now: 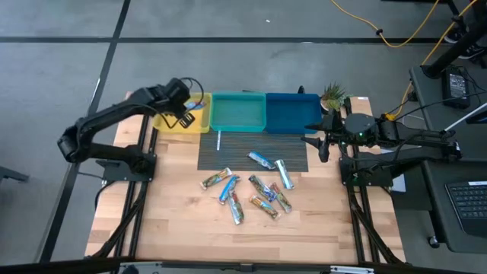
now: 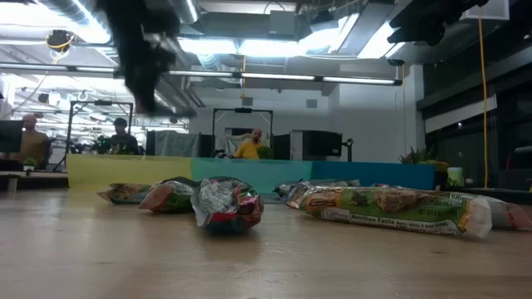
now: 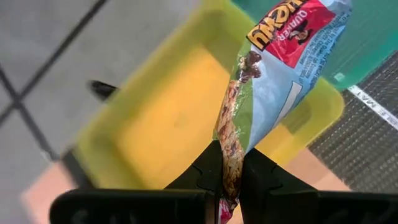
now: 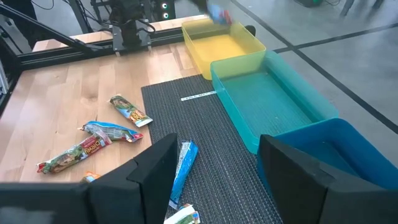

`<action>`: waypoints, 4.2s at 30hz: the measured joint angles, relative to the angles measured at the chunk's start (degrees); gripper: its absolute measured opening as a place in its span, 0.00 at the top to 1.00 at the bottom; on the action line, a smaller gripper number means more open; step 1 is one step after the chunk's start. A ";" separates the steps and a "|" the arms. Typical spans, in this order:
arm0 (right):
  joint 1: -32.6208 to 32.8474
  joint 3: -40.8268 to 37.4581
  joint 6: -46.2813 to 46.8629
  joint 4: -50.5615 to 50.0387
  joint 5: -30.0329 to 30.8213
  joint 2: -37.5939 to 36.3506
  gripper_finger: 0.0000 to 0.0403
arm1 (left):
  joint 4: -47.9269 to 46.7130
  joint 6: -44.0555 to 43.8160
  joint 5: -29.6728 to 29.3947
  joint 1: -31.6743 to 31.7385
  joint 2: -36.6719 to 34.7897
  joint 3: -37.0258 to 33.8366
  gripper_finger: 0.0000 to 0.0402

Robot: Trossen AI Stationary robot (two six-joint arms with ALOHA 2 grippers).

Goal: Pick and place Granola Bars by type
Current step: Put the red granola bar into the yellow bin, then put the yellow granola bar into the green bin

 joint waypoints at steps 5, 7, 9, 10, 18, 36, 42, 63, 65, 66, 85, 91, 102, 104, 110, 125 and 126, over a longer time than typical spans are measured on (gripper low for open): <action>-0.01 0.00 0.00 0.00 -0.01 0.00 0.43 | 9.58 -2.49 1.33 2.36 0.88 -10.50 0.94; -0.02 0.00 -0.01 0.00 -0.02 0.00 0.43 | 10.88 -3.11 1.17 3.25 1.47 -13.00 0.94; 0.00 0.00 0.00 0.00 -0.02 0.00 0.43 | 11.25 -3.74 1.12 4.16 1.76 -14.85 0.94; 0.00 0.00 0.00 0.00 -0.02 -0.02 0.43 | 11.66 -3.88 1.21 4.49 1.86 -15.54 0.94; 0.00 -0.01 0.00 -0.02 -0.04 0.00 0.43 | 13.10 -3.92 1.67 5.90 1.88 -16.52 0.94; -0.01 -0.02 0.00 -0.02 -0.07 0.00 0.43 | 15.00 -5.97 1.36 5.93 1.82 -16.16 0.78; 0.00 -0.02 -0.02 -0.02 -0.07 0.00 0.43 | 14.98 -5.98 9.39 3.95 1.81 -10.55 0.75; -0.01 -0.02 -6.04 -0.07 -0.17 0.02 0.43 | 2.04 -10.11 19.40 -29.87 1.73 19.11 0.76; -0.02 -0.02 -6.03 -0.07 -0.15 0.02 0.43 | 1.72 -11.33 19.35 -33.38 1.73 19.80 0.76; -0.02 -0.02 -6.03 -0.08 -0.15 0.02 0.43 | 1.66 -11.74 19.32 -35.13 1.73 19.80 0.76; 0.00 -0.02 -6.05 -0.09 -0.11 0.82 0.43 | 9.16 -36.50 12.82 -53.59 6.05 -0.68 0.68; -0.02 -0.04 -5.75 -0.05 -0.12 1.51 0.43 | 10.90 -38.38 12.32 -54.14 11.96 -3.29 0.57; 0.00 -0.04 -5.75 -0.09 -1.05 1.77 0.43 | 14.48 -39.27 7.75 -54.14 24.42 -3.61 0.44; -0.01 -0.04 -5.75 -0.08 -1.05 1.77 0.43 | 16.71 -38.91 8.06 -54.15 26.14 -3.61 0.43; 0.00 -0.04 -5.73 -0.09 -1.49 1.77 0.43 | 19.13 -36.95 6.65 -54.62 30.20 -3.58 0.44; 0.01 -0.04 -4.22 -0.09 -3.68 1.77 0.43 | 19.14 -37.98 6.28 -54.64 31.50 -3.44 0.52; 0.01 -0.04 -4.22 -0.09 -3.67 1.77 0.43 | 19.12 -38.29 6.26 -54.64 31.50 -3.48 0.55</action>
